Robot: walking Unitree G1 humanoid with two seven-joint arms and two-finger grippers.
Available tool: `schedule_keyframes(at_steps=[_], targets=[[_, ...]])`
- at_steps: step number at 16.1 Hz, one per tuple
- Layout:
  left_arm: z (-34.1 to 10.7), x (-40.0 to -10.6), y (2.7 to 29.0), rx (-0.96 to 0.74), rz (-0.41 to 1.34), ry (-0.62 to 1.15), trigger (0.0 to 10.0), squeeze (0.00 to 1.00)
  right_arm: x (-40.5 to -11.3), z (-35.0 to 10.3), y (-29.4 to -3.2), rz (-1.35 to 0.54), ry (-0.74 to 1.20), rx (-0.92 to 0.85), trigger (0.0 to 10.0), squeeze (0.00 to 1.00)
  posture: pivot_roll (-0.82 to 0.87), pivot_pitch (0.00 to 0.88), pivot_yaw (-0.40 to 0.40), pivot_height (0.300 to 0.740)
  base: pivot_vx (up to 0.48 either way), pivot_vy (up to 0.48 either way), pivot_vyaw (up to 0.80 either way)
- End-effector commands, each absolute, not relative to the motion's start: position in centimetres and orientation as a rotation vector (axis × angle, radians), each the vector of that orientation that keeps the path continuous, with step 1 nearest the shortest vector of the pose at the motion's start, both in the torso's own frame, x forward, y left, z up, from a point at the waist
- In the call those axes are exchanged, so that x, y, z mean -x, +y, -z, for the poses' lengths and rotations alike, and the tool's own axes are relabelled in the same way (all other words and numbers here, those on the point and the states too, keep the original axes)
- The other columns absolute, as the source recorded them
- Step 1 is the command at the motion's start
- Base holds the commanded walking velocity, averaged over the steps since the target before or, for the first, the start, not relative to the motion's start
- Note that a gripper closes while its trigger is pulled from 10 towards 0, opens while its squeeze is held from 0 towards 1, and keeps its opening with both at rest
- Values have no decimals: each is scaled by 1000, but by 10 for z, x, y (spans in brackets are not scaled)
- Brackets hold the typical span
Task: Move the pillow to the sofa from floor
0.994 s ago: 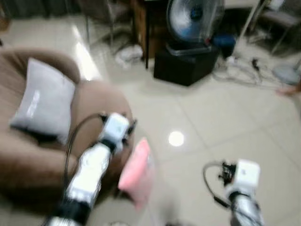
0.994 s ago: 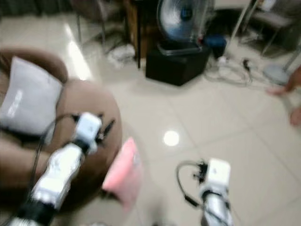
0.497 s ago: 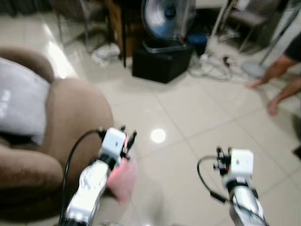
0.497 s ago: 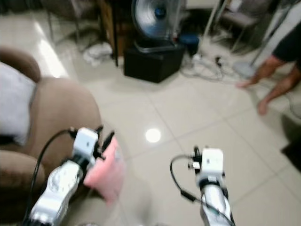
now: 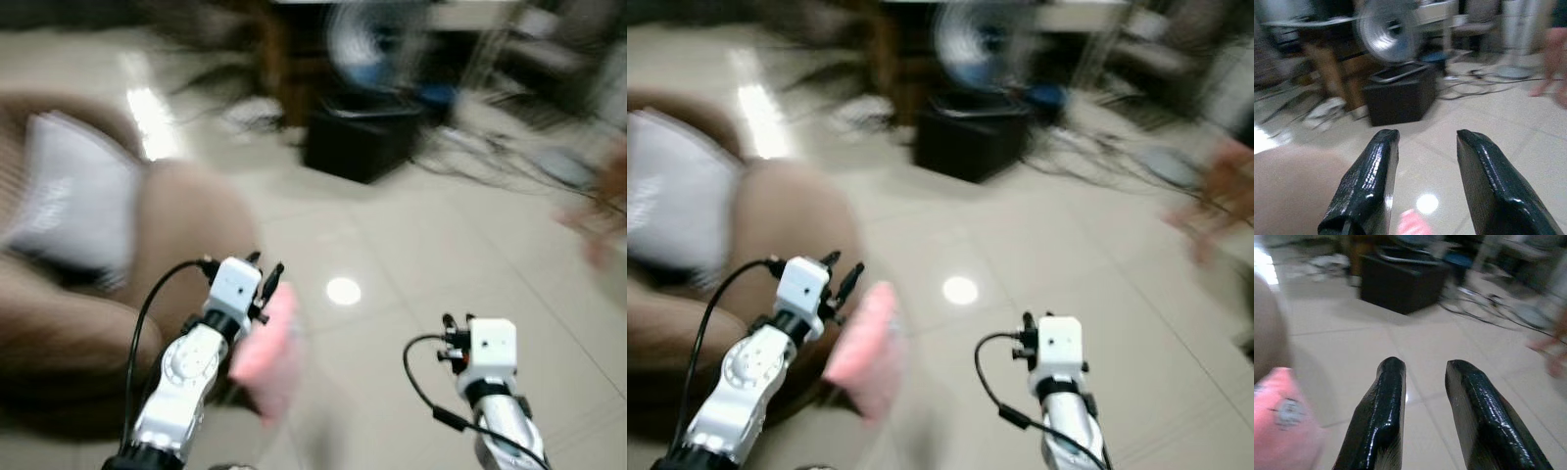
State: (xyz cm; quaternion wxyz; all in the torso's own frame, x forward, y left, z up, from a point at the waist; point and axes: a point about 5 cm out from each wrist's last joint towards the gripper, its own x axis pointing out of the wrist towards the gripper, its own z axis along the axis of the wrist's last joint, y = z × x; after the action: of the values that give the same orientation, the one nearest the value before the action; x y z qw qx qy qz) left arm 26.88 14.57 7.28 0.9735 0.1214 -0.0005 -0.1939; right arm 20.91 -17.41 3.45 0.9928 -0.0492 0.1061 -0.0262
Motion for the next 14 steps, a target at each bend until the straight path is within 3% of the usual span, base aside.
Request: schedule_keyframes(at_steps=[1, 7, 11, 14], targets=[[-75, -271, 143, -246, 408, -4, 10000, 0, -207, -35, -179, 80, 209, 81, 10000, 0, 46, 44, -62, 740, 368, 0, 0], [-75, -272, 139, -230, 445, -1, 10000, 0, -202, -34, -178, 86, 207, 73, 10000, 0, 35, 49, -47, 740, 354, 0, 0], [-73, -270, 137, -227, 472, 3, 10000, 0, -200, -31, -178, 92, 228, 65, 10000, 0, 35, 51, -47, 735, 0, 0, 0], [-71, -271, 140, -237, 467, 15, 10000, 0, -199, -30, -178, 90, 232, 55, 10000, 0, 39, 50, -52, 700, 0, 0, 0]])
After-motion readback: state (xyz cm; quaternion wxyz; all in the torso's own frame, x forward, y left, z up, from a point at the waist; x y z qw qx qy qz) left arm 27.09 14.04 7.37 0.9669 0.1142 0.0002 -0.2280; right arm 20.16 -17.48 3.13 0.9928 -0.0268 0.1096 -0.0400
